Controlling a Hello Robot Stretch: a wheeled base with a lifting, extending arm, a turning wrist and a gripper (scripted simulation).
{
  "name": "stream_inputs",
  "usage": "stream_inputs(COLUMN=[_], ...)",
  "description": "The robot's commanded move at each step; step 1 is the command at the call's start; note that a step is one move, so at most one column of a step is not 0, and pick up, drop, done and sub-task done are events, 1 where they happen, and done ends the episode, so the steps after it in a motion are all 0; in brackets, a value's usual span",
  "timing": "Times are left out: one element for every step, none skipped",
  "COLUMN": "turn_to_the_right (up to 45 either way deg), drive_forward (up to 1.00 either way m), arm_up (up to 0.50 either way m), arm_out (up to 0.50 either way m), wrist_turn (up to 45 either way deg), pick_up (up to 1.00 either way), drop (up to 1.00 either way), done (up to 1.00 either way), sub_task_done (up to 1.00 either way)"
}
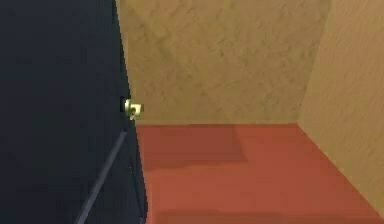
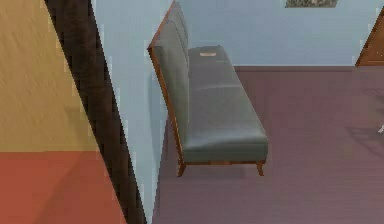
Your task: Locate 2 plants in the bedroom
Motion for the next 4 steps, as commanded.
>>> stream_inputs(turn_to_the_right=[3.0,6.0,0.0,-18.0], drive_forward=[0.00,0.00,0.75,0.00], arm_up=[0.00,0.00,0.00,0.00], arm_out=[0.00,0.00,0.00,0.00], wrist_turn=[0.0,0.0,0.0,0.0], pick_up=[0.00,0.00,0.00,0.00], drop=[0.00,0.00,0.00,0.00], done=[0.00,0.00,0.00,0.00], sub_task_done=[0.00,0.00,0.00,0.00])
